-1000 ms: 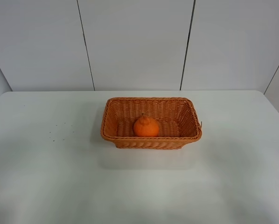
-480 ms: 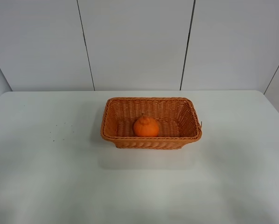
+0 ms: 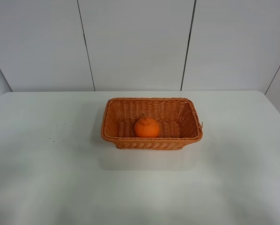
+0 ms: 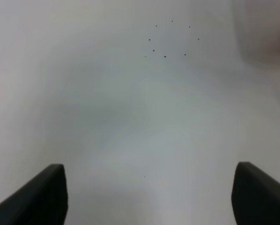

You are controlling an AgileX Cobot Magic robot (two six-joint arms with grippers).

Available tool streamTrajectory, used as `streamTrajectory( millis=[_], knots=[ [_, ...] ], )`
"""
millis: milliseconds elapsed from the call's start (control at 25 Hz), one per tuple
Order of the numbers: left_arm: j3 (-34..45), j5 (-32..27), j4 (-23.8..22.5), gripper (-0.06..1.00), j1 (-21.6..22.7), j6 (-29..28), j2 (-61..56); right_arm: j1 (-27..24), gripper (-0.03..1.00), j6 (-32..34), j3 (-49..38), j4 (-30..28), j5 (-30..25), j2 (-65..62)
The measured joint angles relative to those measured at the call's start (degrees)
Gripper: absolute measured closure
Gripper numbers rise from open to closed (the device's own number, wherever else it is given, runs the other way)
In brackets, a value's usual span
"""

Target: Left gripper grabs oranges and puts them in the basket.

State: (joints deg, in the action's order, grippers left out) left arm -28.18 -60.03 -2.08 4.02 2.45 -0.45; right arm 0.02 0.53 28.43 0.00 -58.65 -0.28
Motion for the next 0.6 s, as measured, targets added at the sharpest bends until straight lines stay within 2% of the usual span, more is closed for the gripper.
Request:
streamTrajectory(
  millis=[600],
  knots=[
    [0.0, 0.0, -0.2, 0.12, 0.0, -0.3, 0.0, 0.0, 0.27, 0.0, 0.0, 0.0, 0.0, 0.0]
  ],
)
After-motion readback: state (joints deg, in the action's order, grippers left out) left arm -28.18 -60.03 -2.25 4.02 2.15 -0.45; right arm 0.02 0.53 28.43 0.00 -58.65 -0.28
